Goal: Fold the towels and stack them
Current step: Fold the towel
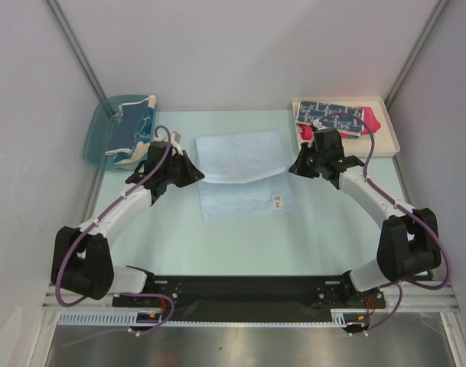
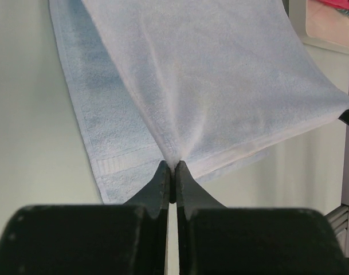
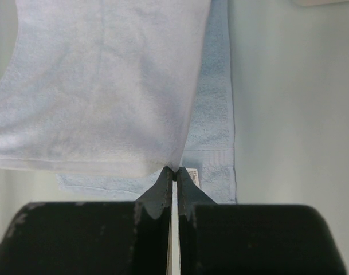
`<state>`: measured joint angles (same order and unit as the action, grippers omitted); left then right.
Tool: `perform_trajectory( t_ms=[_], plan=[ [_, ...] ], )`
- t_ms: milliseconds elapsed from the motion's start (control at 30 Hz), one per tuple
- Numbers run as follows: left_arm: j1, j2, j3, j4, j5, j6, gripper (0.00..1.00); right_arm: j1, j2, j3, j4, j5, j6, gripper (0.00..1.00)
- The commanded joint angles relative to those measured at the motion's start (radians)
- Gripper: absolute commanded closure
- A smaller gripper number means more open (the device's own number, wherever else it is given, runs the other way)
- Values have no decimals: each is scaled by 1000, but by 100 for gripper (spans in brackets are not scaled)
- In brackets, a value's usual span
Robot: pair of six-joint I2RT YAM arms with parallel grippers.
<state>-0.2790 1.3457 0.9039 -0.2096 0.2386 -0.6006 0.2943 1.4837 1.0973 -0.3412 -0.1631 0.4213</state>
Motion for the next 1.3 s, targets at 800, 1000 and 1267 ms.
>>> perform_trajectory(
  t_ms=[800,1000,1267],
  plan=[
    [-37,-146,-95,-37,-18,25,100,28,-141,-97,-27,34,-4,100],
    [-46,-163,-152,-21,-15,25,100,37,-166,-158,-13,39,4,100],
    [-63,-109,-266,81,11,2,100,54,-117,-264,70,27,17,100]
  ],
)
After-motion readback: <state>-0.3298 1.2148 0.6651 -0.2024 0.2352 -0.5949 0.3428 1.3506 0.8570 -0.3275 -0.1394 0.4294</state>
